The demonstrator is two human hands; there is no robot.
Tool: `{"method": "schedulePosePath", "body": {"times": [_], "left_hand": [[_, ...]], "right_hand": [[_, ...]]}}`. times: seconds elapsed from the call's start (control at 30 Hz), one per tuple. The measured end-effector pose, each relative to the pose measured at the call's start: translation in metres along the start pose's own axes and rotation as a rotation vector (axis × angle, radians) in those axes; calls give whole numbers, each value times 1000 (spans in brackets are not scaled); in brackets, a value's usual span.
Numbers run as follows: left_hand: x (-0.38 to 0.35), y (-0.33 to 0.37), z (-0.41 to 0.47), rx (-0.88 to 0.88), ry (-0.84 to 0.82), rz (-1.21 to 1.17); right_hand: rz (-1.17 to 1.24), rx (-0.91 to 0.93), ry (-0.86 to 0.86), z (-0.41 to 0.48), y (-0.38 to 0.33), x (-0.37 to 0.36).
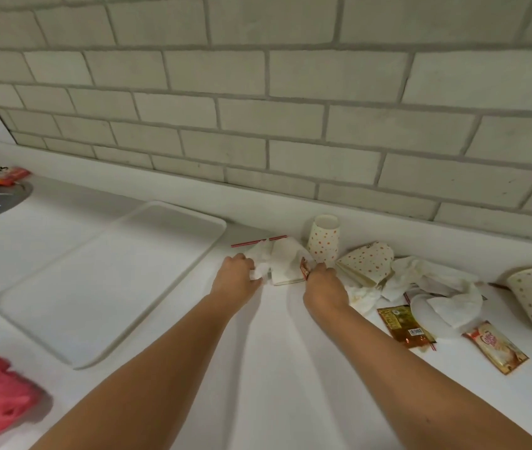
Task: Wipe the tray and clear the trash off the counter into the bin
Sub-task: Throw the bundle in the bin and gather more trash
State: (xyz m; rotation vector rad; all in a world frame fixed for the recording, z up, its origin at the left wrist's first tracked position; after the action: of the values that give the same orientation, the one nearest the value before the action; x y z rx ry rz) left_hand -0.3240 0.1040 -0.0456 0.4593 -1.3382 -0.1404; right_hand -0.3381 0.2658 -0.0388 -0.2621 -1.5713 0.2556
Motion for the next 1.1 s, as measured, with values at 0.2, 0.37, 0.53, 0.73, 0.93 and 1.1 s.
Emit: {"method": "schedulePosePath", "body": {"times": [0.2, 0.37, 0.53, 0.73, 0.93, 1.1], "left_hand": [[9, -4, -5, 116, 41, -127], [20, -4, 5, 203, 152, -233], [20, 0, 37, 126, 254, -254], [-1, 6, 72, 42, 118, -105], [-18, 13, 72, -15, -87, 225], [-10, 19, 69, 12, -146, 181]], "right_hand": [[156, 4, 4, -4, 1, 9], [181, 180, 65, -9, -7, 13], [148, 189, 9, 0, -16, 11], [-34, 148, -25, 9, -19, 0], [-148, 256, 90, 9, -28, -3], [-178, 383, 73, -2, -42, 0]]}}
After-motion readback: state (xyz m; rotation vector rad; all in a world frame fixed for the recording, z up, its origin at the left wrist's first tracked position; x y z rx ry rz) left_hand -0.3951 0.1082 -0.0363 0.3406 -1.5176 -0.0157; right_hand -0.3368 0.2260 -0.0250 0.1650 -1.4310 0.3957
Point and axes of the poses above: each hand's wrist, its own z-axis towards the middle knuckle, its own x-axis out of the back of the hand, y = z × x, the point moved 3 cm from there along z, towards the middle knuckle, and after that the axes turned 7 degrees about y, right-handed, at the moved point
